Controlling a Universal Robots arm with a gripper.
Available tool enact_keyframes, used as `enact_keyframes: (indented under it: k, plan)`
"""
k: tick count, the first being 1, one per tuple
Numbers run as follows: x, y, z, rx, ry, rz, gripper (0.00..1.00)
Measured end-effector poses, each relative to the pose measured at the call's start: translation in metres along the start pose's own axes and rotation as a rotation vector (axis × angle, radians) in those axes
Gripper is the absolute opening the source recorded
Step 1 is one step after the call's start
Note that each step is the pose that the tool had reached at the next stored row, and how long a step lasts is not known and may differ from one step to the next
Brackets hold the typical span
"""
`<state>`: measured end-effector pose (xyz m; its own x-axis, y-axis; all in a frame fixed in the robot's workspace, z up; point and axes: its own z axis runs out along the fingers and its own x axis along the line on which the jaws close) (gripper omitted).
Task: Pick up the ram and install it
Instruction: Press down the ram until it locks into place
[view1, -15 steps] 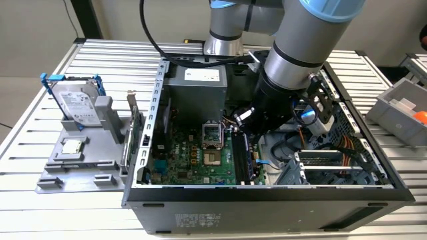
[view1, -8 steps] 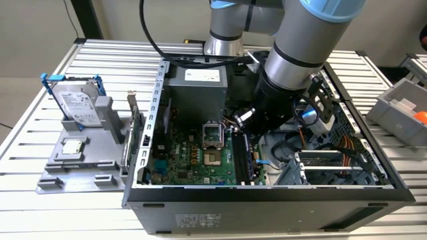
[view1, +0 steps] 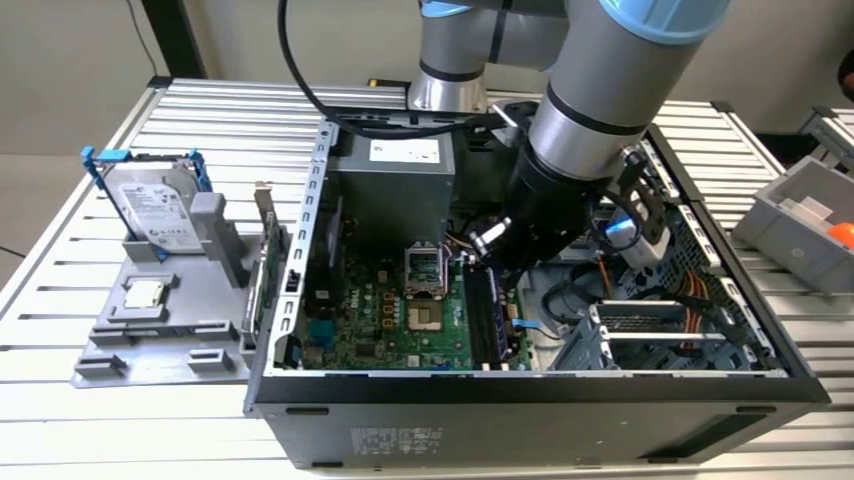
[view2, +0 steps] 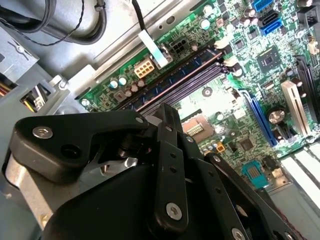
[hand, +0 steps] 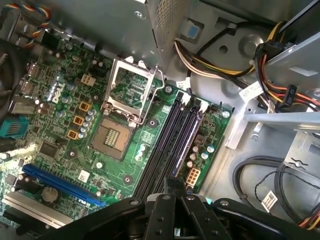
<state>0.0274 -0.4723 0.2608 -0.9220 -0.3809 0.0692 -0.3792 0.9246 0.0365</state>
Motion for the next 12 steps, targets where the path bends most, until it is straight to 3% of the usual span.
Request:
enact_keyframes:
  k: [12]
  plan:
    - [-0.0001,0.0000,0.0000,0.0040,0.0021,-0.058,0.00]
